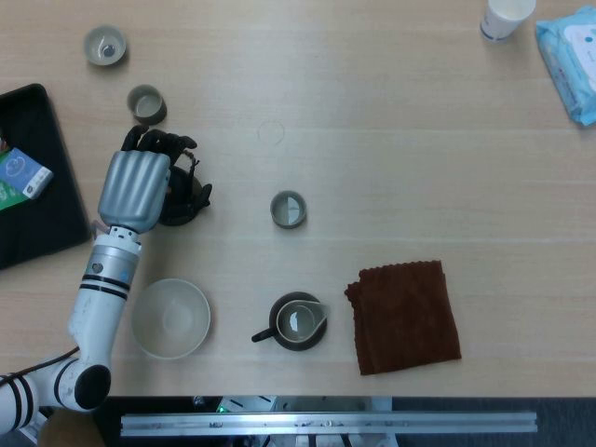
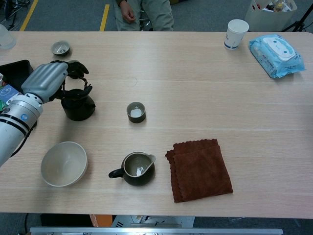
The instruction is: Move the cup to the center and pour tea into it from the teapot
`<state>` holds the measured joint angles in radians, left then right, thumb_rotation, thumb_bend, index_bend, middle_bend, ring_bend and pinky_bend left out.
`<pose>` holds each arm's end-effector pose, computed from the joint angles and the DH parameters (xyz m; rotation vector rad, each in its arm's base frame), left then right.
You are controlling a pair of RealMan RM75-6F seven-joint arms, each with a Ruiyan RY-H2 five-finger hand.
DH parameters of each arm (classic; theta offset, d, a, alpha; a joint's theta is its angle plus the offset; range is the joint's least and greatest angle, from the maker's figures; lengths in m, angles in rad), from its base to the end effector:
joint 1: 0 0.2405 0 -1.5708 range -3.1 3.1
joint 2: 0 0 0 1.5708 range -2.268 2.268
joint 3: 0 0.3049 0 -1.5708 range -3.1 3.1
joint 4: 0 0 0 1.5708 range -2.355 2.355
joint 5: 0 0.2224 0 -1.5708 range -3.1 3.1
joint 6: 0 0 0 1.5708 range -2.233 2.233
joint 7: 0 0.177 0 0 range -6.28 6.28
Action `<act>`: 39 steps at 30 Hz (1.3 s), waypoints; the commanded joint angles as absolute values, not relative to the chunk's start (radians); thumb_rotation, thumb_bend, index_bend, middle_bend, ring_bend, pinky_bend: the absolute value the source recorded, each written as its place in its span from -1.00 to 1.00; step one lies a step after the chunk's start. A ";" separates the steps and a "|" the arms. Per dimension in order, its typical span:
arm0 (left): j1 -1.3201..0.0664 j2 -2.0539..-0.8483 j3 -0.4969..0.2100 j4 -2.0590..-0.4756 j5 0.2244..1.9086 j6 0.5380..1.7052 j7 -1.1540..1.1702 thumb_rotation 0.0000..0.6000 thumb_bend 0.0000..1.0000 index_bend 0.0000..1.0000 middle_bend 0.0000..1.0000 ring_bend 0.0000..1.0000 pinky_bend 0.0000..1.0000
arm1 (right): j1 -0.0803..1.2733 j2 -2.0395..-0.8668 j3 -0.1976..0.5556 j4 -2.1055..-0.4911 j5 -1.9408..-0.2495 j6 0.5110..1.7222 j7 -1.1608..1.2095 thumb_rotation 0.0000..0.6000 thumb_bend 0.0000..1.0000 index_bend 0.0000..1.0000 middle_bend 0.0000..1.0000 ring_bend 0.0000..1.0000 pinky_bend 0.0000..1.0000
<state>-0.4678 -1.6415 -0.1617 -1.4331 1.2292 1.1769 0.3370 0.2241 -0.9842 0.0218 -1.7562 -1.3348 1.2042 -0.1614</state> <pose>-0.2505 0.3474 -0.0387 -1.6056 -1.0055 -0.9383 -0.3521 -0.2514 0.1642 1.5572 -0.9927 0.6314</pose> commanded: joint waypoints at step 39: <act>-0.092 -1.245 0.057 -1.787 1.506 1.643 0.418 1.00 -0.42 -0.43 -0.34 -0.60 -0.74 | -0.009 -1.082 -0.005 -1.558 -1.497 1.557 0.013 1.00 -0.57 -0.72 -0.80 -1.00 -0.90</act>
